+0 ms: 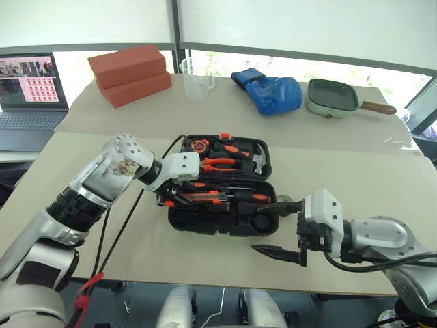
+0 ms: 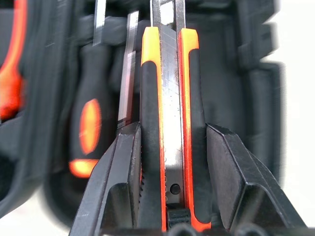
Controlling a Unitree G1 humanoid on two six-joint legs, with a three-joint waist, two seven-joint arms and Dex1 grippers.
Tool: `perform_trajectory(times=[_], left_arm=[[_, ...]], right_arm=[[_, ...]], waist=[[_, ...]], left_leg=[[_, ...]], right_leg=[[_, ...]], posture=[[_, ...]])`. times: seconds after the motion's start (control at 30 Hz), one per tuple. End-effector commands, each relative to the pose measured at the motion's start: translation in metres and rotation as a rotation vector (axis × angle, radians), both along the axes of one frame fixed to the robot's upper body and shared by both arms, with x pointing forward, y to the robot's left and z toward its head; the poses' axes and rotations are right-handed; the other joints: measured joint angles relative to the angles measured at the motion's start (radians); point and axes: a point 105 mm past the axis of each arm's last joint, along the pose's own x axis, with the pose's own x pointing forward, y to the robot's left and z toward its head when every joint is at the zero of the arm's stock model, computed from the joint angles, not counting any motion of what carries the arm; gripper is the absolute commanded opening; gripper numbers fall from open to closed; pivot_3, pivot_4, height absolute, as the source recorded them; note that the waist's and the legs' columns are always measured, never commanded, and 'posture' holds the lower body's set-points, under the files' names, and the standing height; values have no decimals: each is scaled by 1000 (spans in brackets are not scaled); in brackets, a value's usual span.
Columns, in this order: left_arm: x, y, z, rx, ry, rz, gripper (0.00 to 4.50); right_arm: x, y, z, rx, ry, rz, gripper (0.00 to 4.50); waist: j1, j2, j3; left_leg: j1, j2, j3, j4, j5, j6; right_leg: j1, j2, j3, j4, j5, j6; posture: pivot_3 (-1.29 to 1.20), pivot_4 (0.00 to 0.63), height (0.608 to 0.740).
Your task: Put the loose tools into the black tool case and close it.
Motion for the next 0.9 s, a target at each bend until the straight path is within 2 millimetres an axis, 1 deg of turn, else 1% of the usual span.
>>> perform_trajectory(times=[0.03,0.1,0.13,0.27,0.43,0.5,0.67,0.77,0.9], left_arm=[[-11,-20,1,-4,16,-63,1520],[-17,-30,1,-22,70,-57,1520],[-21,-32,-1,-4,79,-73,1520],[-18,-24,-15,88,90,-37,1520],[-14,-23,-27,119,97,-20,1520],[-9,-19,-32,139,82,-6,1520],[-3,-19,-37,146,77,18,1520],[2,-17,-41,153,58,29,1520],[-7,-21,-37,126,125,15,1520]], right_arm=[[-2,3,9,18,-42,9,4500],[-2,4,9,20,-42,10,4500],[-2,5,8,19,-43,9,4500],[-3,5,7,18,-45,5,4500],[-3,7,9,31,-46,-1,4500],[-4,7,10,35,-45,-4,4500],[-3,5,9,30,-44,-8,4500],[-2,5,9,28,-46,-9,4500],[-2,5,9,29,-45,-9,4500]], waist=[[1,0,0],[1,0,0],[0,0,0],[-5,0,0],[-3,1,0],[-2,1,-1],[-2,2,-1],[1,5,-3],[-1,5,-3]], left_leg=[[0,0,0,0,0,0],[0,0,0,1,0,0],[0,0,0,1,0,0],[0,0,0,1,0,0],[1,0,-1,1,0,0],[2,0,-1,1,0,0],[4,0,-1,1,0,0],[5,0,0,1,0,0],[12,0,-1,1,0,0]], right_leg=[[0,0,0,0,0,0],[1,0,0,0,0,0],[0,0,0,0,0,0],[-1,1,1,1,0,0],[1,1,1,1,0,0],[1,1,1,1,0,0],[3,1,1,1,0,0],[4,1,2,1,0,0],[12,1,1,1,0,0]], posture=[[0,150,738],[0,150,738],[0,150,738],[0,150,738],[0,150,738],[0,150,738],[0,150,738],[0,150,738],[0,150,738]])
